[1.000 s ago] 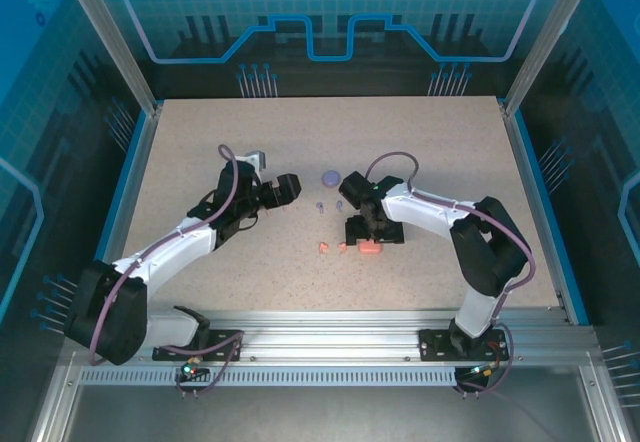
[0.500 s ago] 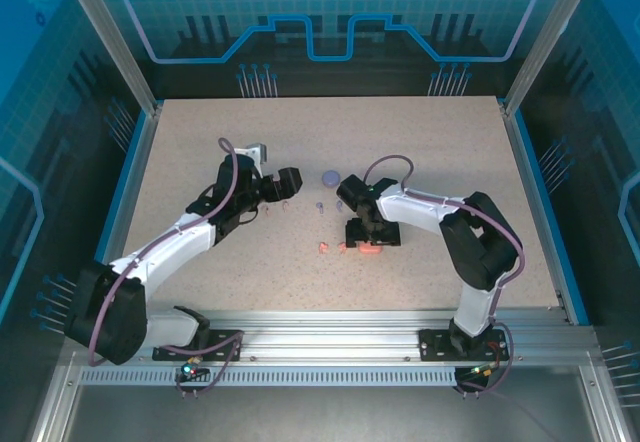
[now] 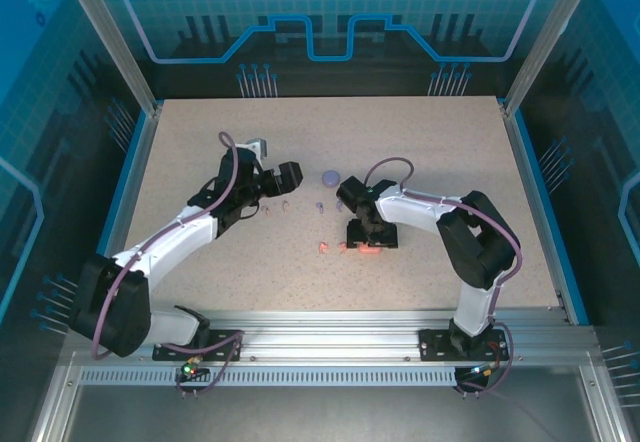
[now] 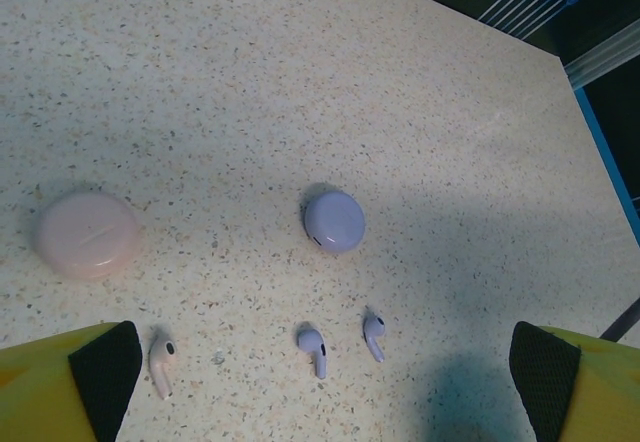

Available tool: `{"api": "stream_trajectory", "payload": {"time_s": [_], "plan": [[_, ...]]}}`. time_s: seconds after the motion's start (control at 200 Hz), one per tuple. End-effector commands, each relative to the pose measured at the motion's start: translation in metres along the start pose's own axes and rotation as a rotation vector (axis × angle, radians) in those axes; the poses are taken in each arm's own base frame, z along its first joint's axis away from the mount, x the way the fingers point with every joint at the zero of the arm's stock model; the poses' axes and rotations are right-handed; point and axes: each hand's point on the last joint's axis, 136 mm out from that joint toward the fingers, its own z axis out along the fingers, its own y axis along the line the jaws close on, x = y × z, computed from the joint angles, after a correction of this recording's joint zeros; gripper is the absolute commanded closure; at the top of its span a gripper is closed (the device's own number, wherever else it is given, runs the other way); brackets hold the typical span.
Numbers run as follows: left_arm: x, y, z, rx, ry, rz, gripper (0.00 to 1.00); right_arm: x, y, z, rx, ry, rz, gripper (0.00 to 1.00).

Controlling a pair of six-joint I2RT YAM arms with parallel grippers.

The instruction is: Insert wireless bluetooth earbuds into charging case

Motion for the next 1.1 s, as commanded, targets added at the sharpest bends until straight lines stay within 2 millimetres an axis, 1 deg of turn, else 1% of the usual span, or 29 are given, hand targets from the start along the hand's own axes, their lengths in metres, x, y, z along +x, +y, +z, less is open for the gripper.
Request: {"api": "stream_trajectory", "payload": {"time_s": [0.0, 0.25, 0.425, 0.825, 1.016, 1.096], "plan": [[-0.009, -0.005, -0.001, 0.009, -0.002, -0.041, 0.01, 0.015, -0.006, 0.008, 0.035, 0.047, 0.034, 0.23], [-0.008, -0.004, 0.0, 0.013, -0.013, -0.036, 0.01, 0.02, -0.013, 0.011, 0.073, 0.051, 0.072, 0.24], [-0.009, 0.002, 0.001, -0.001, -0.041, -0.056, 0.01, 0.019, -0.015, 0.013, 0.087, 0.048, 0.066, 0.25], [-0.006, -0.009, 0.0, 0.042, 0.01, -0.042, 0.01, 0.013, -0.012, 0.016, 0.074, 0.024, -0.013, 0.26], [-0.004, -0.01, 0.0, 0.039, 0.033, -0.034, 0.01, 0.015, -0.011, 0.02, 0.067, 0.03, -0.012, 0.3], [-0.002, -0.01, 0.0, 0.035, 0.042, -0.029, 0.01, 0.016, -0.013, 0.021, 0.069, 0.03, -0.008, 0.33]]}}
